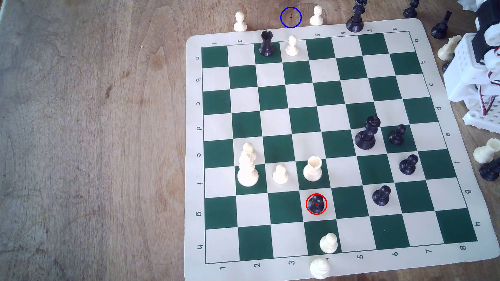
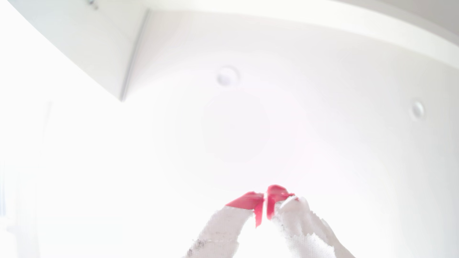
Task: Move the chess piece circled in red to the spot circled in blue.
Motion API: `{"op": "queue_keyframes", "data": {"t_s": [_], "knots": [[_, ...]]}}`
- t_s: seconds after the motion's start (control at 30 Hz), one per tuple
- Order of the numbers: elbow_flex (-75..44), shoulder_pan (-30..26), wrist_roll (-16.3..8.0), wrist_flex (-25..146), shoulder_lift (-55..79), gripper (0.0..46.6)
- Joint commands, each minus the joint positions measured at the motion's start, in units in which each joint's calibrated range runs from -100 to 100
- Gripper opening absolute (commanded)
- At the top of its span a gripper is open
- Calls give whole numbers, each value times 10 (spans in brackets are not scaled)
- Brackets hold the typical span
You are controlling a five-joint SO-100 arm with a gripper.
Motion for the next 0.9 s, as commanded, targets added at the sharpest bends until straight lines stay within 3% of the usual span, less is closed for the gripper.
{"op": "queue_keyframes", "data": {"t_s": [0.0, 0.87], "knots": [[9, 2, 2, -12, -2, 2], [9, 2, -2, -12, -2, 2]]}}
